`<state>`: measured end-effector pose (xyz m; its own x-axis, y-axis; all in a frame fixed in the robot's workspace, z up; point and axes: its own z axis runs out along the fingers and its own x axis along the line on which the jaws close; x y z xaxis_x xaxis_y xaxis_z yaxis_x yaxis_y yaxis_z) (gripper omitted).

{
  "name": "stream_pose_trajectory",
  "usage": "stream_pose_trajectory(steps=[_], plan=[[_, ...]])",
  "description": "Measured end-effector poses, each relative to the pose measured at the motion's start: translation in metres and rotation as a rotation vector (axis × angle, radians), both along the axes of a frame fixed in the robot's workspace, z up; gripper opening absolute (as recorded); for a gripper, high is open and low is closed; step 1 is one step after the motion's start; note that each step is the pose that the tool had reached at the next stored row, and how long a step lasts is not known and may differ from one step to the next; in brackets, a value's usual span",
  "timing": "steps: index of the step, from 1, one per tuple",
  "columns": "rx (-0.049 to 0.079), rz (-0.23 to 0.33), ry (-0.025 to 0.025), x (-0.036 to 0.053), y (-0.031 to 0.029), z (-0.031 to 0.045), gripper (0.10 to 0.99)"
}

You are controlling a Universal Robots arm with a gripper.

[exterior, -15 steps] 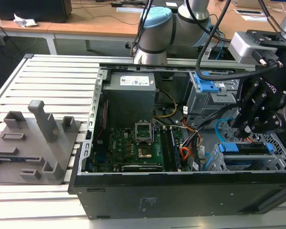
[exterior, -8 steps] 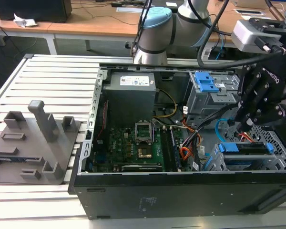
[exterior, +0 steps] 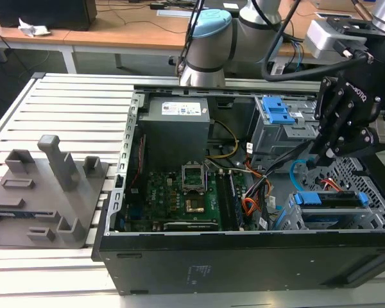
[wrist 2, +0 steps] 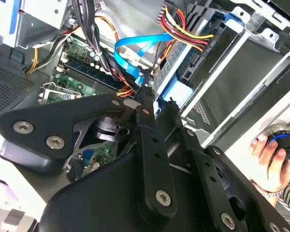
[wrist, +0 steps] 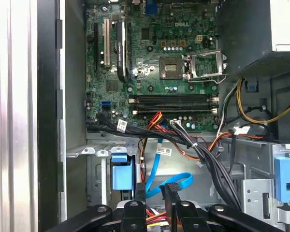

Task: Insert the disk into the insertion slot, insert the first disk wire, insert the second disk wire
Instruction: 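Insert the second disk wire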

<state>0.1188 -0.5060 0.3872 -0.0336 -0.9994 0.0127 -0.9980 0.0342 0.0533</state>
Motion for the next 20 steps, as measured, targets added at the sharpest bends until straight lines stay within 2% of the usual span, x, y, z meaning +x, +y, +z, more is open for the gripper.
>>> stream_pose_trajectory(steps=[1,3,4,7,10,12,15,19,20], plan=[[0.0,0.001,0.0,0.0,0.0002,-0.0002,0.302],[0.0,0.077,0.0,0.0,0.0003,-0.0026,0.302],[0.0,0.085,0.0,0.0001,0.0019,-0.0043,0.302],[0.0,0.085,0.0,0.0002,0.0083,-0.0135,0.302],[0.0,0.087,0.0,0.0002,0.0119,-0.0209,0.302],[-0.001,0.089,0.0001,0.0002,0.0122,-0.0248,0.302],[-0.012,0.095,0.0005,0.0002,0.0122,-0.0289,0.302],[-0.012,0.095,0.0005,0.0002,0.0122,-0.029,0.302],[-0.012,0.095,0.0005,0.0002,0.0122,-0.0291,0.22]])
